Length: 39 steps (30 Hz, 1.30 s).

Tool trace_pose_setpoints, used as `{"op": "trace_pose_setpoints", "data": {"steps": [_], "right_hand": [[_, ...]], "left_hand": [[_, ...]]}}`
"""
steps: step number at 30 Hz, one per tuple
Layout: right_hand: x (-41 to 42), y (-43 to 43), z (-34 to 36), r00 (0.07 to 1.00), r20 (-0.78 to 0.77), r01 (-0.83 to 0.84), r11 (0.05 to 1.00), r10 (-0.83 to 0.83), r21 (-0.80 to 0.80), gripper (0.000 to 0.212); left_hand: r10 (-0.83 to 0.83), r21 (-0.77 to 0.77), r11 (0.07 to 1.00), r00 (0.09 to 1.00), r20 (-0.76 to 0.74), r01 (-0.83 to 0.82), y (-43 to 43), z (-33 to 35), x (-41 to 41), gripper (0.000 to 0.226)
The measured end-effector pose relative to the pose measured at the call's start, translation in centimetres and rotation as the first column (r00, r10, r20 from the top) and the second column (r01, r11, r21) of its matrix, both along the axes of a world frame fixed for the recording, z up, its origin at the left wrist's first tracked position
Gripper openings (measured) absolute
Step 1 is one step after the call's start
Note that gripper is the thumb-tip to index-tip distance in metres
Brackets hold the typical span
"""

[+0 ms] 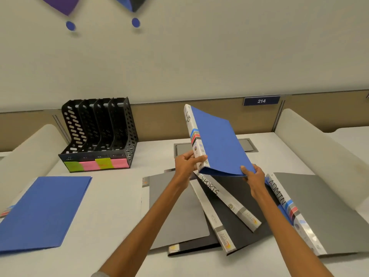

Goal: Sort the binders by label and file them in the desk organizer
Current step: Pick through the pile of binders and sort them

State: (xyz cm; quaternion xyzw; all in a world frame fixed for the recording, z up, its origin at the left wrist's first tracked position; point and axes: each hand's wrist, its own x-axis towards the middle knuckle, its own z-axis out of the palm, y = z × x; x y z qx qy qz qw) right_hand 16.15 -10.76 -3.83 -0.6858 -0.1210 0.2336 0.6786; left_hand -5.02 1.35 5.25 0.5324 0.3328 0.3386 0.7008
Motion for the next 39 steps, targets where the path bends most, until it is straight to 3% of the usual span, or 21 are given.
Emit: {"op": "trace_pose_setpoints", "data": {"steps": [5, 9, 16, 22, 25, 31, 36, 39], "right_hand": [[-2.4, 3.0, 0.6, 0.991, 0.105, -0.079, 0.995, 0.086, -0.068, 0.059], [-5.4, 6.3, 0.9, 0.957, 0.19, -0.195, 0.972, 0.217, -0.128, 0.051], [-12.6, 13.4, 1.4, 0.864, 0.261, -0.356, 0.889, 0.43, -0.287, 0.057], [-20.7, 20.5, 0.9, 0.722, 0.322, -0.442, 0.766, 0.613, -0.466, 0.078], [-25.4, 23.6, 0.0, 0.635, 0.322, -0.504, 0.693, 0.702, -0.516, 0.073], [-34.8, 28.6, -2.2, 0.579, 0.277, -0.541, 0.616, 0.767, -0.573, 0.062], [-41.3, 30.9, -4.3, 0.526, 0.23, -0.579, 0.543, 0.819, -0.609, 0.059], [-44.9, 31.7, -5.4, 0.501, 0.205, -0.59, 0.505, 0.841, -0.63, 0.057]], "left_hand": [[-0.014, -0.05, 0.999, 0.999, -0.051, 0.012, 4.1, -2.6, -5.8, 0.042], [0.009, -0.055, 0.998, 0.995, -0.102, -0.015, 7.3, -4.7, -11.5, 0.05], [0.073, -0.021, 0.997, 0.977, -0.202, -0.078, 12.6, -6.8, -22.5, 0.044], [0.167, 0.021, 0.986, 0.946, -0.278, -0.167, 17.0, -7.2, -32.6, 0.047], [0.223, 0.049, 0.975, 0.931, -0.288, -0.219, 18.9, -7.2, -37.6, 0.051], [0.286, 0.104, 0.958, 0.91, -0.301, -0.267, 21.4, -8.2, -46.8, 0.055], [0.393, 0.035, 0.913, 0.855, -0.337, -0.406, 22.9, -9.8, -53.0, 0.083], [0.434, 0.045, 0.893, 0.829, -0.352, -0.449, 23.3, -10.4, -56.0, 0.071]]}}
